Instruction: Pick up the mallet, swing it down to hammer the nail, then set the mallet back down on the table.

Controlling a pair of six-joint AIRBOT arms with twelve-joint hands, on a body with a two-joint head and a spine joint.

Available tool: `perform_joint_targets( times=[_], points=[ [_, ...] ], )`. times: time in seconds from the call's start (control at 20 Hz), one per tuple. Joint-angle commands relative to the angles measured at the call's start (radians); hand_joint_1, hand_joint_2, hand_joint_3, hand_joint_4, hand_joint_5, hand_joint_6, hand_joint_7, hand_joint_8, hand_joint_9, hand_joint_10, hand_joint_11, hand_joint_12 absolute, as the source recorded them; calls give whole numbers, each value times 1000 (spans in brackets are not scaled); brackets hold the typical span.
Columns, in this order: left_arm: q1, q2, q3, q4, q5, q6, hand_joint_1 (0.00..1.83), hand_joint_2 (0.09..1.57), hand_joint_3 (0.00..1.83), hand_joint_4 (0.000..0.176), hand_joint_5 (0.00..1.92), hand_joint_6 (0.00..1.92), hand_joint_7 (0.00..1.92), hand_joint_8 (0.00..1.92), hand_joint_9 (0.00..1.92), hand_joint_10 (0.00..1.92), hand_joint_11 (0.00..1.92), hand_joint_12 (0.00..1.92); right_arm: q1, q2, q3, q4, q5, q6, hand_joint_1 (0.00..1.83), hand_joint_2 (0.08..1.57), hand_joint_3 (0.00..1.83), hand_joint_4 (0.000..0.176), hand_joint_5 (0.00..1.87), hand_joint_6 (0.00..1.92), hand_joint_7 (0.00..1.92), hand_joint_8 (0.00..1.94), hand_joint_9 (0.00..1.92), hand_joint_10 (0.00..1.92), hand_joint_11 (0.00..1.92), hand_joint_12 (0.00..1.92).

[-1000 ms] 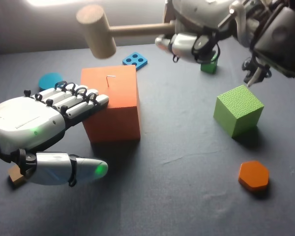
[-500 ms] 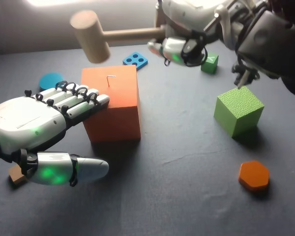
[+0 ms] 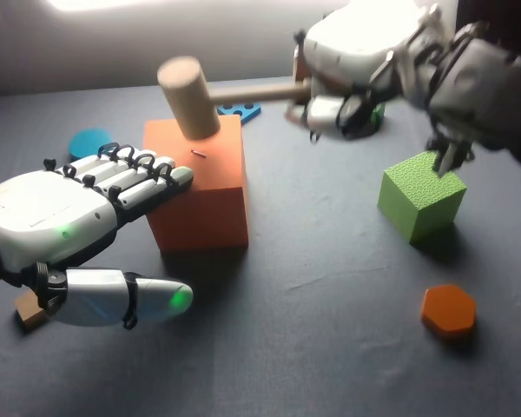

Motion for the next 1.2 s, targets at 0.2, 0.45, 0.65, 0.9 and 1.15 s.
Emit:
perform_joint_targets(
  times=[0.2,0.45,0.65,0.9,1.15],
  points=[
    [-5,-4,5,-1,-55,-3,0,1074,0,0,0,0,0,0,0,0,0,0,33,59,-71,-42,77,-29,517,1571,81,176,1363,1921,1691,1941,1763,1921,1868,1921],
    [-5,-4,5,-1,-55,-3,0,1080,0,0,0,0,0,0,0,0,0,0,10,178,-171,-248,-14,73,527,1571,87,176,1361,1921,1690,1941,1768,1921,1874,1921],
    [-6,-4,4,-1,-55,-3,0,1073,0,0,0,0,0,0,0,0,0,0,-6,261,-216,-597,-50,302,515,1571,71,176,1322,1921,1652,1941,1739,1921,1850,1921],
    [-11,-4,4,-1,-55,-3,0,1080,1,0,6,2,0,0,0,0,0,0,-57,269,-217,-964,-86,554,515,1571,76,176,1323,1921,1649,1941,1729,1921,1845,1921],
    [-26,-3,4,-1,-55,-7,0,1083,3,0,11,4,0,0,0,0,0,0,-117,202,-208,-1006,-47,552,505,1571,82,176,1321,1921,1656,1941,1741,1921,1851,1921]
  ],
)
